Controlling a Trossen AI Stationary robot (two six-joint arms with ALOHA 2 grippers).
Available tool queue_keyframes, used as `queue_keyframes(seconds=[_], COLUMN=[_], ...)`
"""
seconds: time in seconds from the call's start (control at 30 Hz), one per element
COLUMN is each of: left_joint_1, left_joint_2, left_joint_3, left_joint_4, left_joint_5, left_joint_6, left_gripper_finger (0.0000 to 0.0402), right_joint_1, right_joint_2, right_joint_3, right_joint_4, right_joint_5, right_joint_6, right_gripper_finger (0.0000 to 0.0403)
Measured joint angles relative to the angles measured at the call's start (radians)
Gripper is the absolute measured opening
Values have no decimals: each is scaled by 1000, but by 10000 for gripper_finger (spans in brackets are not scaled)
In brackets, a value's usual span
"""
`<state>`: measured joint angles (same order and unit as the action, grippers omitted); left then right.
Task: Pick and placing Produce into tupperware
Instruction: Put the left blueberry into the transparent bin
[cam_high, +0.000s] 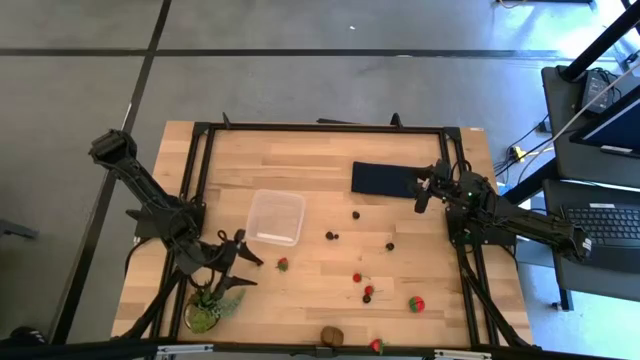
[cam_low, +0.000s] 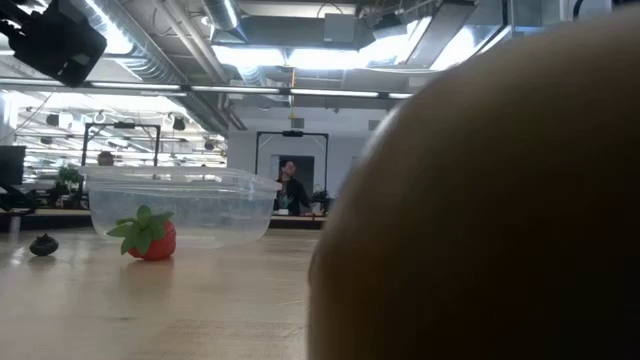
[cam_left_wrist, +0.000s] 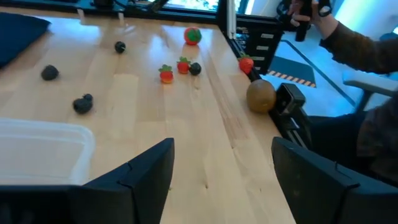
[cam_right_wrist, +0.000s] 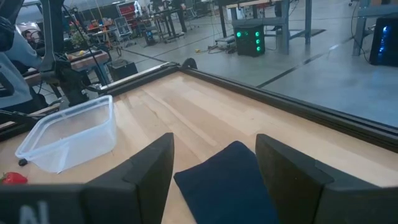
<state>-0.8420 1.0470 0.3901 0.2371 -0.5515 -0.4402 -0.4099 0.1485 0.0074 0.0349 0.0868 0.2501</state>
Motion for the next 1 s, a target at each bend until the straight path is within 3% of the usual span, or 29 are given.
queue_keyframes(seconds=[0.2, 0.43, 0.53, 0.7, 0.83, 1.0], left_joint_1=[35, 79, 83, 83, 86, 115], left_joint_2=[0, 0, 0, 0, 0, 0], left_joint_3=[11, 237, 328, 394, 397, 397], left_joint_4=[-46, -562, -700, -842, -957, -1070], left_joint_5=[42, 68, 67, 80, 174, 279], left_joint_6=[-82, -233, -327, -614, -907, -1135], left_gripper_finger=[256, 260, 260, 260, 260, 260], right_joint_1=[0, 0, 0, 0, 0, 0], right_joint_2=[0, 0, 0, 0, 0, 0], right_joint_3=[0, 0, 0, 0, 0, 0], right_joint_4=[0, 0, 0, 0, 0, 0], right_joint_5=[0, 0, 0, 0, 0, 0], right_joint_6=[0, 0, 0, 2, 2, 28], right_gripper_finger=[228, 228, 228, 228, 228, 228])
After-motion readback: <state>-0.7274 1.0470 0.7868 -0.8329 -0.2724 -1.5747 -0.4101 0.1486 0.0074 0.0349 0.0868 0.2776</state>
